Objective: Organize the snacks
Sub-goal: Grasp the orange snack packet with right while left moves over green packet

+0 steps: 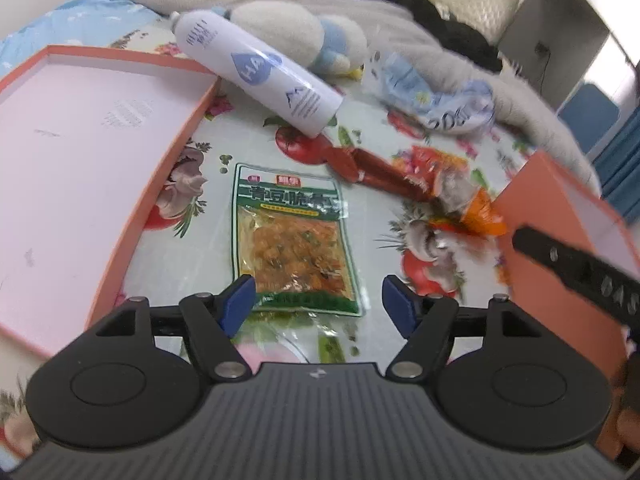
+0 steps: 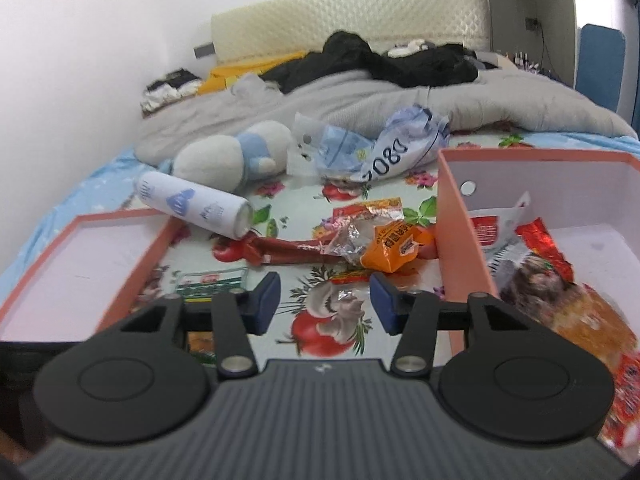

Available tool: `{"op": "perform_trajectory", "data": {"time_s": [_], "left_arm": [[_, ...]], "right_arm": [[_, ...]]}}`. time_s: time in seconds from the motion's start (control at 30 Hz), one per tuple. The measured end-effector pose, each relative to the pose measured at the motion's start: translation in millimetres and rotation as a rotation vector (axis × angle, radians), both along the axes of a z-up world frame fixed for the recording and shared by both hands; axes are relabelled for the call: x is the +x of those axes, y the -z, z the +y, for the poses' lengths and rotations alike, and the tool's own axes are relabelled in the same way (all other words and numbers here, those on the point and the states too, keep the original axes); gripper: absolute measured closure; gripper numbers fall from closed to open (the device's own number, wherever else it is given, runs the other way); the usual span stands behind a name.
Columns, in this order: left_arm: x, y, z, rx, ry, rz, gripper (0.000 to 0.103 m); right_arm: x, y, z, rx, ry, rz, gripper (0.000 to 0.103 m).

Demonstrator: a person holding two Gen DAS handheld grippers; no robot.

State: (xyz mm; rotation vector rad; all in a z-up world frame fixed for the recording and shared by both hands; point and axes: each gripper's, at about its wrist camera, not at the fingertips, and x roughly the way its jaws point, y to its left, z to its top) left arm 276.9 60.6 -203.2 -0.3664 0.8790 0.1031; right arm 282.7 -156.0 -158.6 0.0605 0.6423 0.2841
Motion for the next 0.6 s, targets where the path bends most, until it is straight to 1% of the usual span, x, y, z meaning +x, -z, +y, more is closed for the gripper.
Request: {"op": "perform_trajectory", "data": {"time_s": [0.07, 0.1, 0.17, 0.23, 0.27, 0.33, 0.37, 0.4, 0.5, 0.6], "left_arm": [[11, 8, 1, 0.032, 0.002, 0.024, 0.028], [14, 11, 2, 0.042, 0.001, 0.022, 0.028], [17, 15, 4, 0.067, -0.007, -0.006, 0.029], [23, 23, 8, 0.037, 0.006, 0.015, 0.029], [25, 26, 8, 0.036, 0.014, 0.027, 0.03], [29, 30, 7, 0.063, 0.019, 0.044, 0.03], [31, 31, 6, 0.069, 0.026, 0.046, 0.03], [32, 32, 5, 0.07, 0.036, 0.047, 0.03], [36, 34, 0, 0.099, 0.041, 0.057, 0.03], [36, 35, -3, 0.123, 0.041, 0.06, 0.029]], "right_arm": [[14, 8, 7, -0.03, 0.002, 0.0, 0.051], [22, 13, 13, -0.065, -0.005, -0.002, 0.05], [36, 21, 22, -0.123, -0.025, 0.006, 0.05], [49, 27, 28, -0.183, -0.025, -0.003, 0.05], [55, 29, 30, -0.21, -0.018, -0.007, 0.049], [68, 33, 32, -0.236, -0.008, -0.002, 0.041], [73, 35, 33, -0.253, -0.001, 0.001, 0.031], [78, 38, 35, -0.283, 0.007, 0.001, 0.027], [92, 47, 39, -0.328, 0.017, 0.016, 0.027], [102, 59, 45, -0.404, 0.016, 0.035, 0.027]]}}
